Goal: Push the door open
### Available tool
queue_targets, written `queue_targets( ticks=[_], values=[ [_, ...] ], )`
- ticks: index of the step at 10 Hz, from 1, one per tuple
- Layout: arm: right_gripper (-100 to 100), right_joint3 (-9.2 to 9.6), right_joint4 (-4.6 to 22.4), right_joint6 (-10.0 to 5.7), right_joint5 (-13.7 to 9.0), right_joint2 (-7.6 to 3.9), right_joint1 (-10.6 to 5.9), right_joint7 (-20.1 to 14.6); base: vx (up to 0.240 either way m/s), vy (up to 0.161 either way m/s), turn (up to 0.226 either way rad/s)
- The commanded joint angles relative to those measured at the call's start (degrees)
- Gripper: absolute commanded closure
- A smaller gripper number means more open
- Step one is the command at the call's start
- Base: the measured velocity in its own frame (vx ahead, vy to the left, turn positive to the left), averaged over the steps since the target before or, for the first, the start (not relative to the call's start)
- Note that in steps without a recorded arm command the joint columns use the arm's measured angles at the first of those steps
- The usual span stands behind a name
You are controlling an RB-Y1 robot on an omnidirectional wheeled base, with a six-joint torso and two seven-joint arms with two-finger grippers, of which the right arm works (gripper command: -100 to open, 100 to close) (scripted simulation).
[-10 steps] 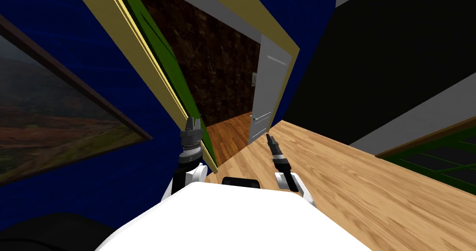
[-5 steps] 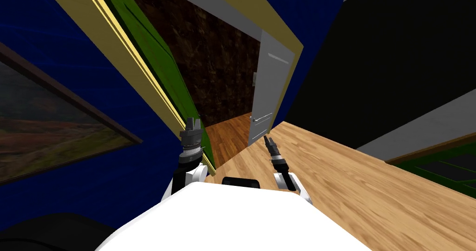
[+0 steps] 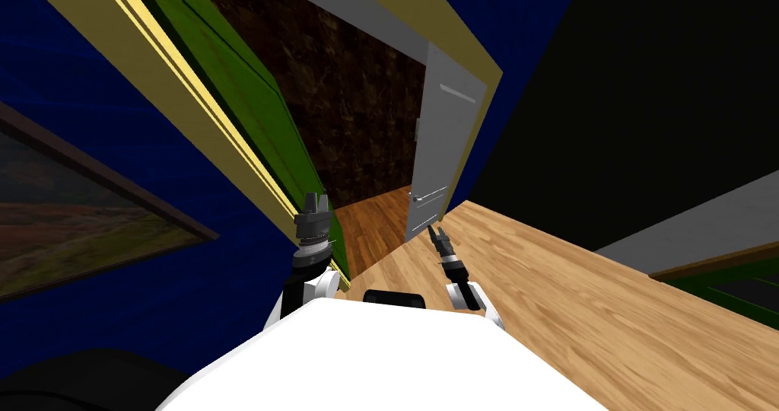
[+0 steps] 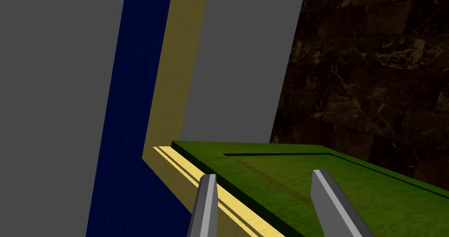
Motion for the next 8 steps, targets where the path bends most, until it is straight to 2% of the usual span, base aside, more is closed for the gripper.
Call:
queue_targets(
  ticks=[1, 8],
  values=[
    [-100, 0.03, 2.05, -0.76, 0.59, -0.27, -0.81, 1.37, 0.098, -0.084, 0.043],
    [-100, 0.43, 10.33, -3.71, 3.23, -0.82, -3.97, 7.18, 0.087, -0.078, 0.044]
  ],
)
